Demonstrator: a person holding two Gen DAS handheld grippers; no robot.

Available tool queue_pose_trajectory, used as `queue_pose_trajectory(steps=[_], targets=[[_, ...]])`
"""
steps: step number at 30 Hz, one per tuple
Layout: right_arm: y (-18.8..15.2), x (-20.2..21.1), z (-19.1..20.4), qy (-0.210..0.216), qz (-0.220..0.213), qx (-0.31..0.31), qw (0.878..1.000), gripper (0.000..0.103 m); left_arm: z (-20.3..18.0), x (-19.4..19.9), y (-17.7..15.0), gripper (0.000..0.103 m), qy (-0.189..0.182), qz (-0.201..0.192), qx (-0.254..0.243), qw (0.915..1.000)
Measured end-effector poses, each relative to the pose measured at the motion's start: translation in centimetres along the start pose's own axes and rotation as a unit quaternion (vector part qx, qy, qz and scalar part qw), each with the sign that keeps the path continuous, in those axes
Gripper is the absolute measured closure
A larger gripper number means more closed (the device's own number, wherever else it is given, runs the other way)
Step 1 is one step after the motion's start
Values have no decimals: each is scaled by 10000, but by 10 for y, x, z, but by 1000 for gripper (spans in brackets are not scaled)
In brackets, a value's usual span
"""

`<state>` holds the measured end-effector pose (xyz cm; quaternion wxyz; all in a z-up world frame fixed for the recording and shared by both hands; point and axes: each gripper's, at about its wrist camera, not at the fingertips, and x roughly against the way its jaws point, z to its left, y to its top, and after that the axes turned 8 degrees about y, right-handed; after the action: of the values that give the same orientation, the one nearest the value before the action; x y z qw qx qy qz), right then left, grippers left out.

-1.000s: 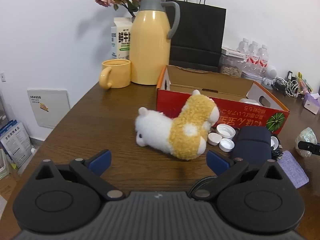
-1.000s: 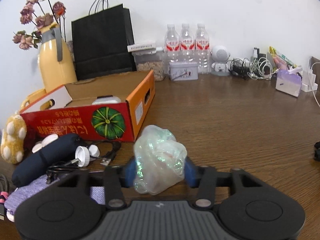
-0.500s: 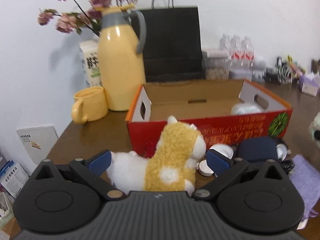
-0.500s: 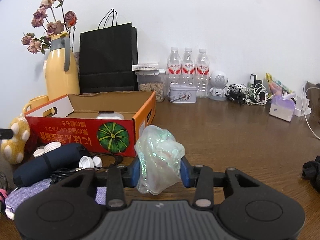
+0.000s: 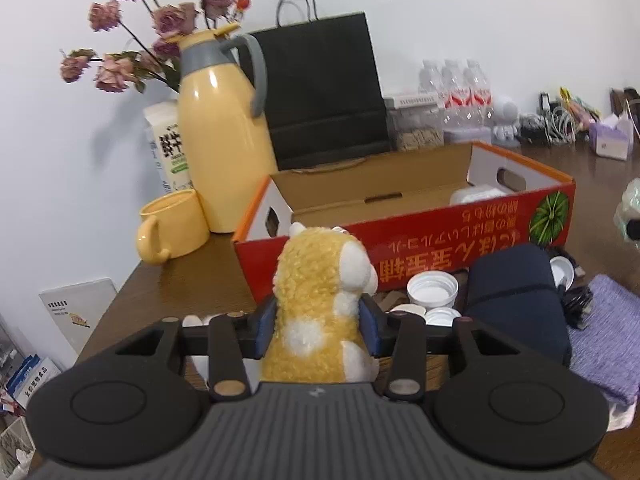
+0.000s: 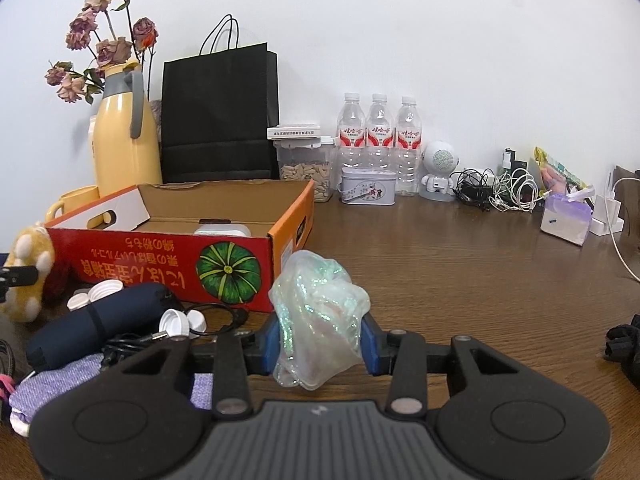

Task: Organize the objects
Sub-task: 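Lift the alpaca and iridescent bag into the cardboard box and release both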

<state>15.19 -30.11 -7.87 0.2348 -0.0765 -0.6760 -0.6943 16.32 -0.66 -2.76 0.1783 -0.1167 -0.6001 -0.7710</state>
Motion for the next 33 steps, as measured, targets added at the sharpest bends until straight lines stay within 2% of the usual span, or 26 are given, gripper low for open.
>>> queue_pose_trajectory(steps=[5,8,12,17,21,26,29,33], targets=[[-2,5,7,-38,-162,203,9997,65,10,25,9,60,193,-420,87,9989],[3,9,14,123,-241,192,9994,65,15,39,25,60,338,-770,36,9965],[26,15,29,357,-536,324,9974,65,13,45,50,60,408,-1164,-51,9923],[64,3,51,568,-841,518,9935,65,0,31,77,60,299,-1394,-54,9898],[93,-23,67,694,-928,550,9917,65,-7,7,95,60,109,-1316,203,9910],[120,-75,87,879,-686,586,9920,65,-8,-32,110,60,-24,-1165,477,9920],[126,-109,98,952,-408,621,9927,65,-7,-59,113,60,-78,-989,615,9932],[116,-140,104,1003,-78,668,9927,65,-7,-86,109,60,-311,-683,616,9953]])
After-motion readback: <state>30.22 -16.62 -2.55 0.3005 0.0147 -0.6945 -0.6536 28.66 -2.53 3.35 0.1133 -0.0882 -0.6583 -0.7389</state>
